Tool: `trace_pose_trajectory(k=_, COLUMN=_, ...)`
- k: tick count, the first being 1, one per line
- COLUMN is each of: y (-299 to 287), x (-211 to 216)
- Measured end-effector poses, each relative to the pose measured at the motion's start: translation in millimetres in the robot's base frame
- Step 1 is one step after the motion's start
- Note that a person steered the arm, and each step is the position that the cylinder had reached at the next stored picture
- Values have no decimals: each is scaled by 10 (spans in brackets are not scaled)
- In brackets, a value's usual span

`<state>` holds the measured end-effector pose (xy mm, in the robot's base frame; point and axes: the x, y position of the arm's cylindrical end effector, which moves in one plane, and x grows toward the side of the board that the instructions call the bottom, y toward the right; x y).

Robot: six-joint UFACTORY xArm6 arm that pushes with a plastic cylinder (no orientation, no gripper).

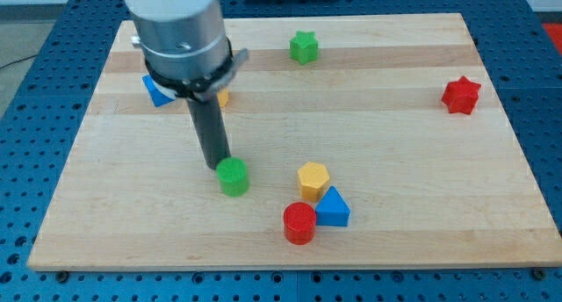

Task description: Place the blue cube to top left of the green circle

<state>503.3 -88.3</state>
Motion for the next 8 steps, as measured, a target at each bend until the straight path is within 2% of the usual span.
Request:
trace_pose_trajectory(k=3, y=565, x=239)
trace_pose_trajectory(k=4, y=530, x=258)
trace_pose_trajectory(k=5, y=-435, x=180)
trace_pose_trajectory(k=6, y=-1409, x=-276)
trace_pose_trajectory(k=7, y=-1941, x=-986)
trace_pose_trajectory(k=8, y=-1697, x=-1663)
